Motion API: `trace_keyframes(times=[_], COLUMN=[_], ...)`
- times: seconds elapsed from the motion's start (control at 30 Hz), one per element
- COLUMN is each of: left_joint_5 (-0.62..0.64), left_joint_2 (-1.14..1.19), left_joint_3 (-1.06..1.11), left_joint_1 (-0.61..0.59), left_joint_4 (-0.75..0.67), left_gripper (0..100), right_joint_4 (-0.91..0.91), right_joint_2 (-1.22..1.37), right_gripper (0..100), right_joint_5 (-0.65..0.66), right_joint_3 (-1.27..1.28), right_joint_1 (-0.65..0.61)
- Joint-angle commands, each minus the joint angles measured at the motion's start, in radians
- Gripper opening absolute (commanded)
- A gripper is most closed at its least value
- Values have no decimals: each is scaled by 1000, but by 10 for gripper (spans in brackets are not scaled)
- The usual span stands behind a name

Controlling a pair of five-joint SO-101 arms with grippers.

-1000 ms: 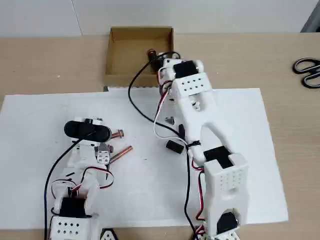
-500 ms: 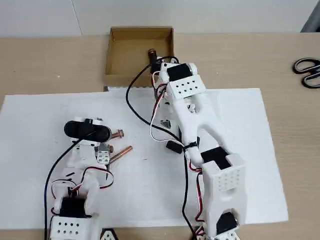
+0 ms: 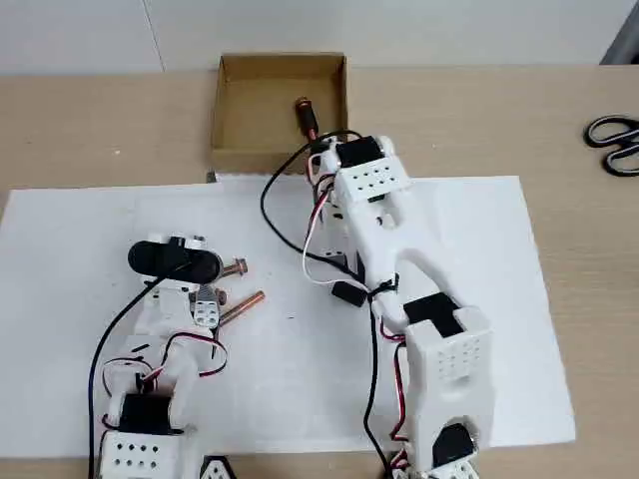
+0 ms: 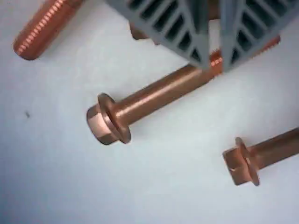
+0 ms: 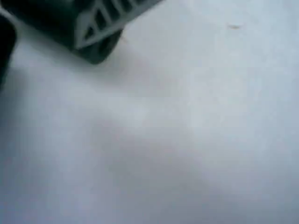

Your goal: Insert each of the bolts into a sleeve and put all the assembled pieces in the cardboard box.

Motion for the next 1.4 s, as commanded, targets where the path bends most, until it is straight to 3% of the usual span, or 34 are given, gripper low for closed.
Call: trace_keyframes(times=[0.0, 0.47, 0.67, 1.13, 1.37], left_joint_5=[-3, -3, -3, -3, -3], left_joint_2=[-11, -11, -11, -11, -11], left_joint_3=[-4, -4, -4, -4, -4], left_joint_1=[-6, -6, -6, -6, -6], left_joint_4=[-23, -21, -21, -21, -21], left_gripper=[5, 5, 5, 5, 5], right_joint_4=[5, -2, -50, -82, -81], right_joint_2=[-53, 65, 108, 102, 88], right_gripper=[137, 138, 206, 105, 2], right_joint_5=[41, 57, 57, 92, 92], right_joint_3=[-3, -9, -9, -66, -71], right_joint_1=[33, 33, 31, 28, 24])
